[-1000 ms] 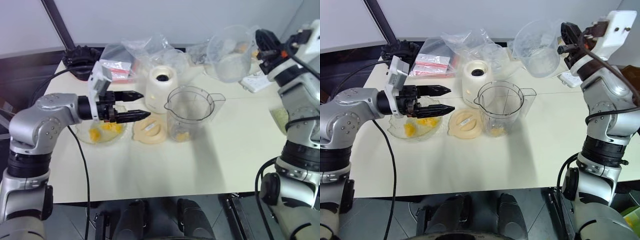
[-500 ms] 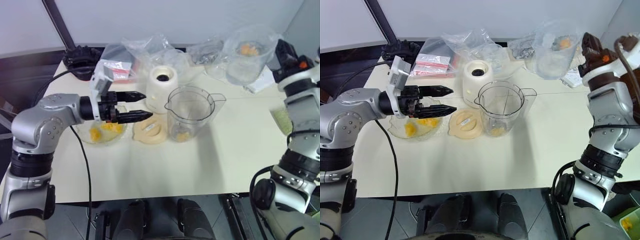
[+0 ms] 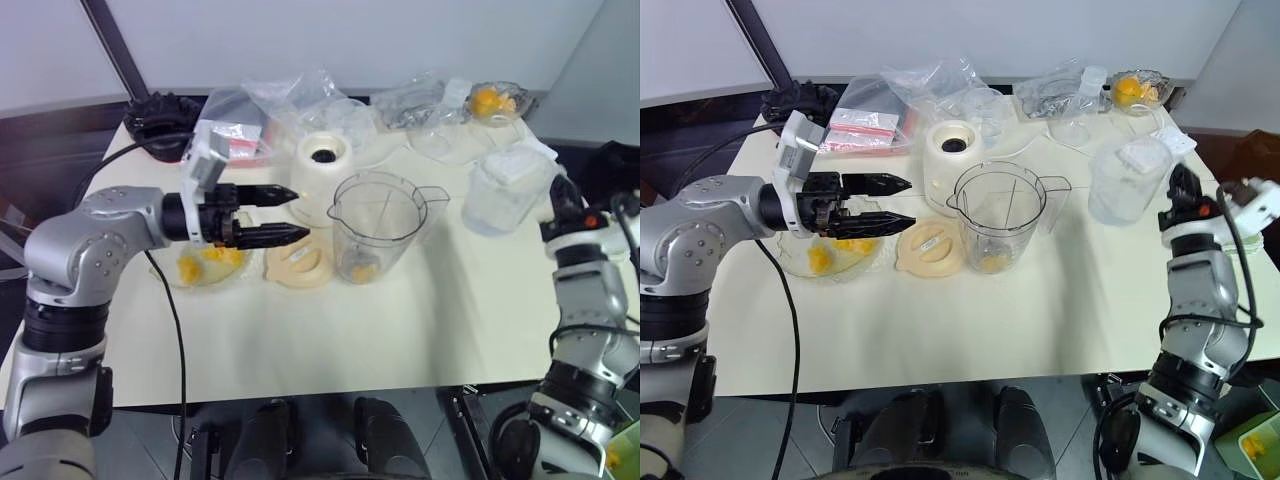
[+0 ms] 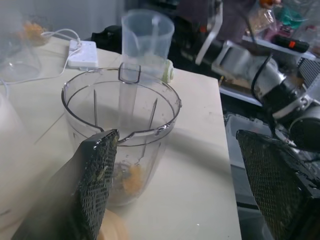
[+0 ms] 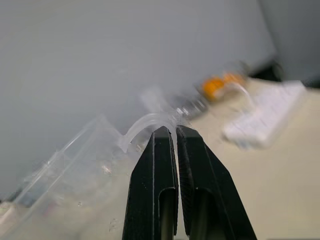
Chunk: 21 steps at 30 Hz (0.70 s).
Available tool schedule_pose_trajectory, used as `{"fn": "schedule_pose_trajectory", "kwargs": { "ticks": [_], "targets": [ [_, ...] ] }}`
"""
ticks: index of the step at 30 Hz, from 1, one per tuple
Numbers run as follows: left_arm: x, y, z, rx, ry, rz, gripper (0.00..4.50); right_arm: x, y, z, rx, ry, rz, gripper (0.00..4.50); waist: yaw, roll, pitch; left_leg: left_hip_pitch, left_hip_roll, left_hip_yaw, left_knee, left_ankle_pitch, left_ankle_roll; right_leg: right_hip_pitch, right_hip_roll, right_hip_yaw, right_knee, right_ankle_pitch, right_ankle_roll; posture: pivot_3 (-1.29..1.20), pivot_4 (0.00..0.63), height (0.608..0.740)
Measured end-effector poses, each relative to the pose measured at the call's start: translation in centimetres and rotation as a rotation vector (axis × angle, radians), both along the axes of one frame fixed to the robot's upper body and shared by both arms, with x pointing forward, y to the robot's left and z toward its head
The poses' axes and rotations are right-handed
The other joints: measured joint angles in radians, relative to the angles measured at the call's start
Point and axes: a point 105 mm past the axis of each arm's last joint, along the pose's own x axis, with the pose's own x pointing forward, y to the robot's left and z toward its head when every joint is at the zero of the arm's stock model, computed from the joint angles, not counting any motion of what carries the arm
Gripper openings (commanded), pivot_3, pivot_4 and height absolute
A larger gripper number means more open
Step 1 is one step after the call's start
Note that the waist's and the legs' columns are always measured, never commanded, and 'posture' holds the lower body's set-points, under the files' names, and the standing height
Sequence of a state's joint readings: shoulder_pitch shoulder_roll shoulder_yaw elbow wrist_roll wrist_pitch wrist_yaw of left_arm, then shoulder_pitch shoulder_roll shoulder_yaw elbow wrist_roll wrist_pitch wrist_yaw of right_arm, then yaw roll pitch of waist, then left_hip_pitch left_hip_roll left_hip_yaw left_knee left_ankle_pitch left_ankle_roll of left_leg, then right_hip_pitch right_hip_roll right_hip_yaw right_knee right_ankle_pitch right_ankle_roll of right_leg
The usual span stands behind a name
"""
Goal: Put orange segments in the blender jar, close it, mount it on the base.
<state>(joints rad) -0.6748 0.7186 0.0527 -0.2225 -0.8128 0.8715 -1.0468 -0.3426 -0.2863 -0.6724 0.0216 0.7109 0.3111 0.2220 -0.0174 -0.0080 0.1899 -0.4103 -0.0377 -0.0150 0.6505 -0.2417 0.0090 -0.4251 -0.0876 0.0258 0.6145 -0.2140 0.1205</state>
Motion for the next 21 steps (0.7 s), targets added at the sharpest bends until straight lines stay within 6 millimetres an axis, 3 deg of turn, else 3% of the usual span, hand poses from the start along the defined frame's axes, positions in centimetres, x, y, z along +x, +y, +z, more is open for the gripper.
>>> {"fn": "schedule_pose_trajectory", "kwargs": {
  "ticks": [5,13,21],
  "targets": [
    [-0.2,-0.2,0.0,0.004,0.000,-0.005,3.91,-0.7,-1.1,-1.8,-0.004,0.011,-0.060,0.12,-0.002,0.000,0.000,0.000,0.000,0.000,0.000,0.000,0.000,0.000,0.000,0.000,0.000,0.000,0.000,0.00,0.150,0.740],
    [-0.5,-0.4,-0.3,0.002,0.023,-0.010,3.91,-2.2,-2.4,-7.1,0.036,0.136,-0.111,0.12,-0.001,0.000,0.000,0.001,0.000,0.000,0.000,0.000,0.000,0.000,0.000,0.001,0.000,0.000,0.000,0.00,0.150,0.740],
    [-0.6,-0.7,-0.3,-0.001,0.024,-0.010,3.91,-2.8,-2.8,-7.8,0.035,0.155,-0.137,0.12,-0.002,0.000,0.000,0.001,0.000,0.000,0.000,0.000,0.000,0.000,0.000,0.001,0.000,0.000,0.000,0.00,0.150,0.740]
  ]
}}
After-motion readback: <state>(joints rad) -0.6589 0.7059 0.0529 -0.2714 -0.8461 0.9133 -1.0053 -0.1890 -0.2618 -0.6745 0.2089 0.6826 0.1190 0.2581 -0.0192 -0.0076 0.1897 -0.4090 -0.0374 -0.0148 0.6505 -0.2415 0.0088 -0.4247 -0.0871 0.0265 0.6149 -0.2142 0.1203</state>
